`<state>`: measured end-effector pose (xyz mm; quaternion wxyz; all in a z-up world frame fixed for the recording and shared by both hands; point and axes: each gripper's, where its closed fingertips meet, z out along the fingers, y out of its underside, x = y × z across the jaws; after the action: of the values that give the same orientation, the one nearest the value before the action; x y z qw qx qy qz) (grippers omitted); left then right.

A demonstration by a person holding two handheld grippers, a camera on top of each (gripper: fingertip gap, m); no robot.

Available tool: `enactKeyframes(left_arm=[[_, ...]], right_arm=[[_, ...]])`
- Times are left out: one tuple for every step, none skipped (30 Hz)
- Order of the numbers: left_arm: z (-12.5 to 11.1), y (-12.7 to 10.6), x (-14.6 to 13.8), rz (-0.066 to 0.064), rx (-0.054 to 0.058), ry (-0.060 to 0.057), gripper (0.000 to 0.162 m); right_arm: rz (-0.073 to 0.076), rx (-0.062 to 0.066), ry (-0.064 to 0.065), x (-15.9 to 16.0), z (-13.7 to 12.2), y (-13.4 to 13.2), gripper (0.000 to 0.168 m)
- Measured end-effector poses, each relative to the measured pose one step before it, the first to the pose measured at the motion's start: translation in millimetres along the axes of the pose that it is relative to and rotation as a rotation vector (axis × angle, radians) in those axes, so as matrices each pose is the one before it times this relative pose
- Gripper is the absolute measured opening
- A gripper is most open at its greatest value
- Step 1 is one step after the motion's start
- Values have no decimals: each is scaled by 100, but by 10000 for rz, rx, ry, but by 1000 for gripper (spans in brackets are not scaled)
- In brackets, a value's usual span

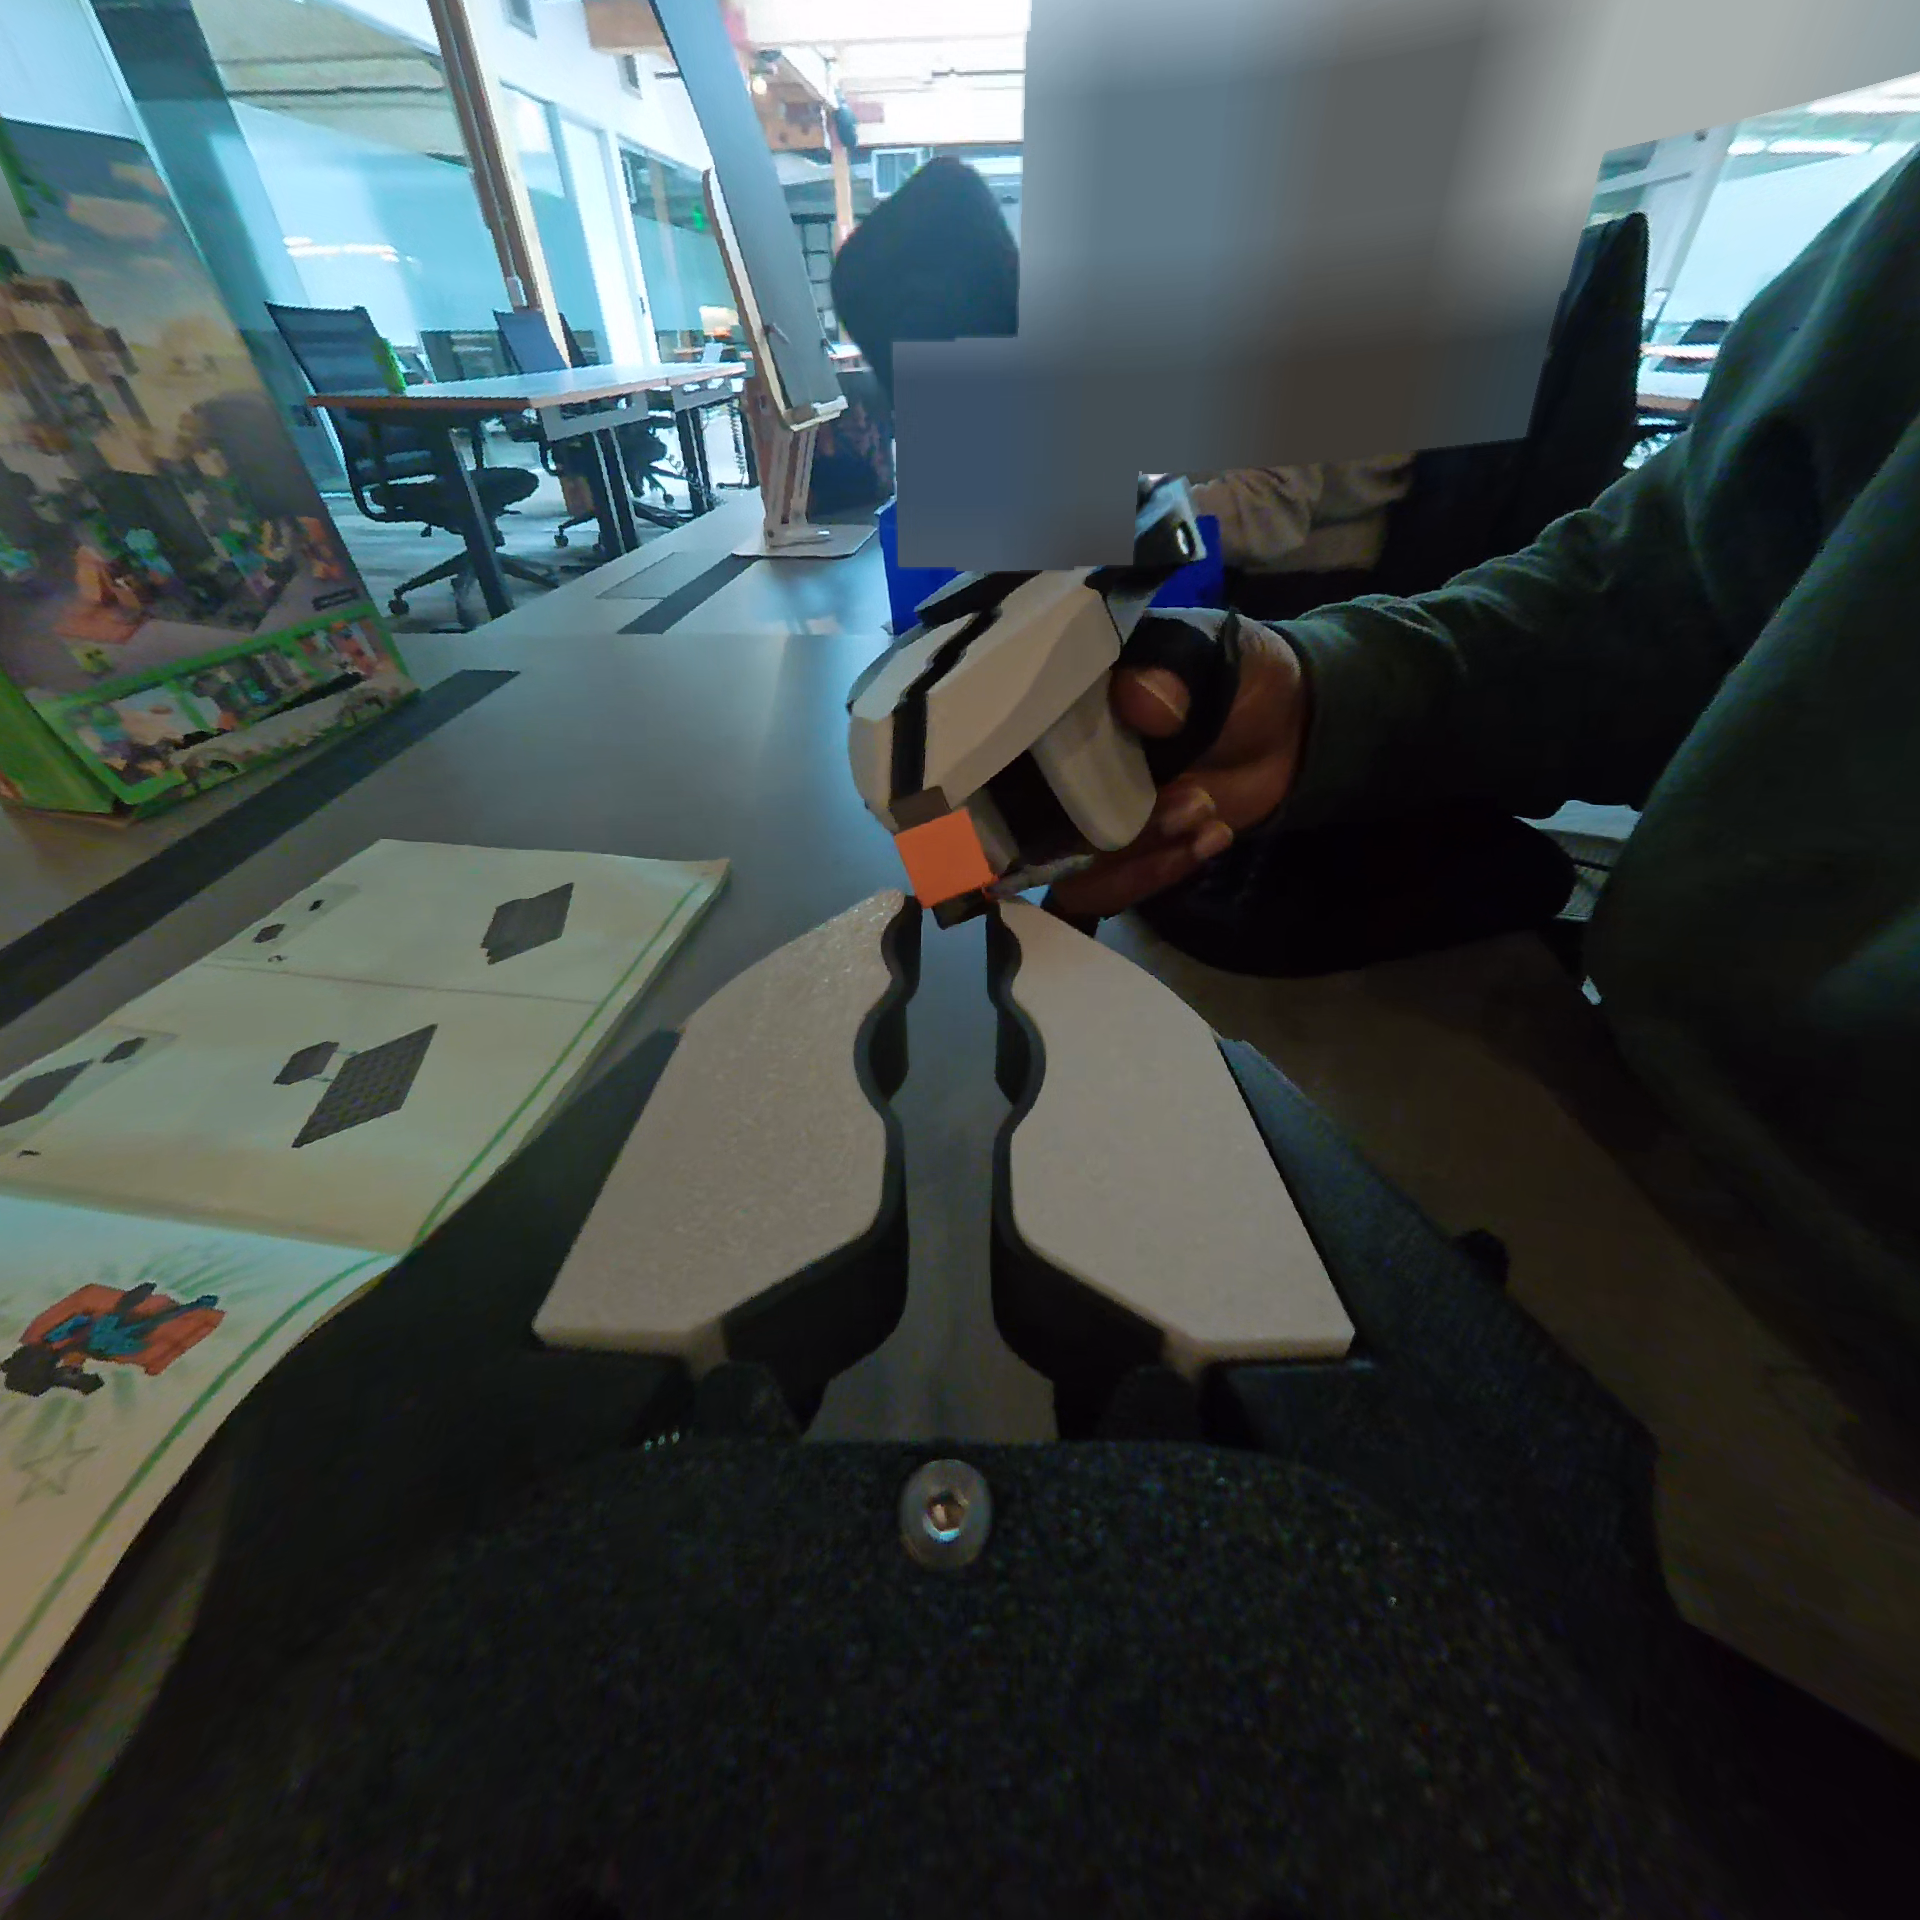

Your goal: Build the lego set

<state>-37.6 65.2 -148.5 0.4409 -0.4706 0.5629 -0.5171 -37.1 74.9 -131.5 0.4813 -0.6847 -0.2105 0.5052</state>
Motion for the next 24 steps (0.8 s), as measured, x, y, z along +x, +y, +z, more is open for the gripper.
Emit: enactKeyframes(left_arm=[[-42,-68,5,-50,57,28,12],[-29,-93,88,-70,52,84,14],[-20,-45,113,-100,20,122,17],[-35,2,134,-95,-10,149,21],[-103,-47,69,-90,31,117,24],[-160,-158,13,-118,103,103,26],[-222,-233,36,-188,140,152,26],[-236,-310,74,-211,175,173,26],[-216,-347,142,-201,172,204,24],[-144,-362,15,-196,163,86,24],[-34,-312,-123,-162,113,-55,24],[94,-67,-181,-63,-57,-153,24],[192,188,-137,122,-213,-185,25],[211,332,-190,279,-264,-272,26],[194,328,-208,260,-224,-274,27],[185,335,-111,125,-233,-164,26],[169,325,-236,66,-238,-222,26],[113,194,-297,96,-157,-272,25],[64,46,-92,92,-57,-126,24],[35,46,-38,44,-82,-75,20],[44,90,-27,97,-119,-88,17],[46,45,-40,173,-75,-144,14],[61,-21,-104,179,-45,-206,13],[65,-19,-158,125,-51,-223,12]], right_arm=[[-77,33,16,0,-27,-68,3],[-2,33,-2,19,-54,-109,3],[54,66,-24,37,-92,-152,3],[57,78,-70,7,-132,-188,3],[34,67,-113,-58,-146,-197,3],[-7,77,-102,-61,-183,-243,3],[-70,55,-62,-33,-178,-224,3],[-178,-17,-36,-23,-159,-132,3],[-335,-86,50,53,-134,-21,3],[-461,-182,151,142,-86,114,3],[-504,-263,200,141,-13,251,3],[-495,-255,221,104,67,273,3],[-465,-219,214,21,141,248,3],[-405,-164,193,-20,175,189,3],[-323,-117,183,-36,188,132,3],[-245,-83,126,-69,161,90,3],[-186,-57,89,-99,131,42,3],[-173,-39,98,-72,100,23,3],[-174,-30,113,-29,70,18,3],[-172,-33,156,61,39,6,3],[-162,-37,168,123,8,16,4],[-128,-24,133,106,-10,-3,3],[-92,-1,127,115,-3,-34,3],[-97,-10,155,142,-6,-4,3]])
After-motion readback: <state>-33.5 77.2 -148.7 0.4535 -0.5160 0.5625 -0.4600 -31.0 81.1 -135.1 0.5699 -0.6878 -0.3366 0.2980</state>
